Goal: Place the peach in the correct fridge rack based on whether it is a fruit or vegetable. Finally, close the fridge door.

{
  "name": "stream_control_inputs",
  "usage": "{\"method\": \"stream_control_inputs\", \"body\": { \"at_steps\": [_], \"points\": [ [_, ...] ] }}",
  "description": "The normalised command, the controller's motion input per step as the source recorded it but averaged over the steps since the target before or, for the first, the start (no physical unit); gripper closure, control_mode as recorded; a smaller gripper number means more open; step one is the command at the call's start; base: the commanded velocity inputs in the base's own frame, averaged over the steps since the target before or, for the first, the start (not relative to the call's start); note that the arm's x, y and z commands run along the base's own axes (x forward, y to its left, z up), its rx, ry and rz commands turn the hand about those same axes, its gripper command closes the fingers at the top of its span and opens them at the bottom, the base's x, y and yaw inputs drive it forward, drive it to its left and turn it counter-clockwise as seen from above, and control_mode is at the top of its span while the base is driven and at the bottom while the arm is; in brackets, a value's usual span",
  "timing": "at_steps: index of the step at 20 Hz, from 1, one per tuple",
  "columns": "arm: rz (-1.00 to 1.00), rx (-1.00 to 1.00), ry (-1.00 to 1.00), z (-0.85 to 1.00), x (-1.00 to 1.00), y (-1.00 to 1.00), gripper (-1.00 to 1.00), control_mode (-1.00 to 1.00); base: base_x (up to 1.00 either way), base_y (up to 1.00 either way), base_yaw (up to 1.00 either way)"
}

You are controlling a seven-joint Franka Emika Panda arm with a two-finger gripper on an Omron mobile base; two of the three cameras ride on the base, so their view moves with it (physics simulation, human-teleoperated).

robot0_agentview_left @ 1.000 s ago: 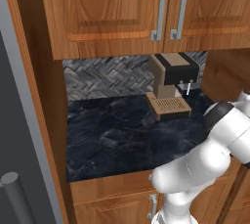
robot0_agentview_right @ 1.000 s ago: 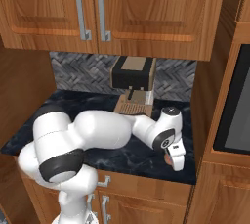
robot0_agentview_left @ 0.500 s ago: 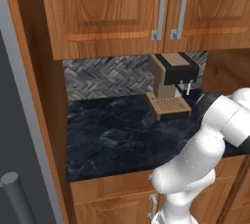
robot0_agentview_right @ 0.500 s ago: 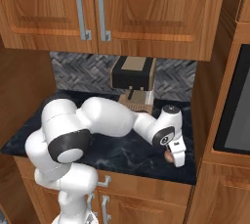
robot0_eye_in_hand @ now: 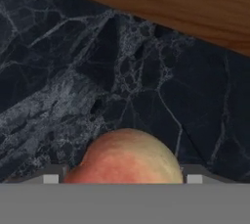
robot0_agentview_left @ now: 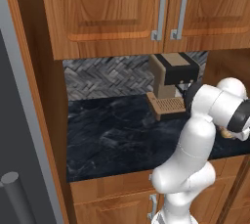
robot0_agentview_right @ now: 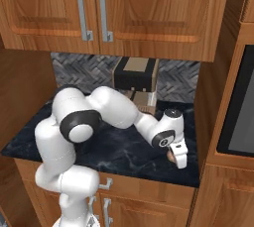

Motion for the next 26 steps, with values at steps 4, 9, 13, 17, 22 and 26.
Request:
{"method": "stream_control_inputs", "body": {
  "at_steps": [4, 9, 13, 17, 22, 26],
  "points": [
    [0.00, 0.00, -0.02, -0.15, 0.00, 0.00, 1.00, -1.00, 0.00, 0.00, 0.00],
    [0.02, 0.01, -0.05, 0.18, -0.34, 0.27, 1.00, -1.00, 0.00, 0.00, 0.00],
    [0.04, 0.00, -0.22, 0.76, -0.56, 0.79, 1.00, -1.00, 0.00, 0.00, 0.00],
    [0.02, 0.00, -0.16, 0.86, -0.28, 0.96, 1.00, -1.00, 0.00, 0.00, 0.00],
    [0.04, -0.01, -0.04, 0.84, -0.08, 1.00, 1.00, -1.00, 0.00, 0.00, 0.00],
    [0.12, -0.01, 0.00, 0.66, -0.15, 1.00, 1.00, -1.00, 0.00, 0.00, 0.00]
  ]
}}
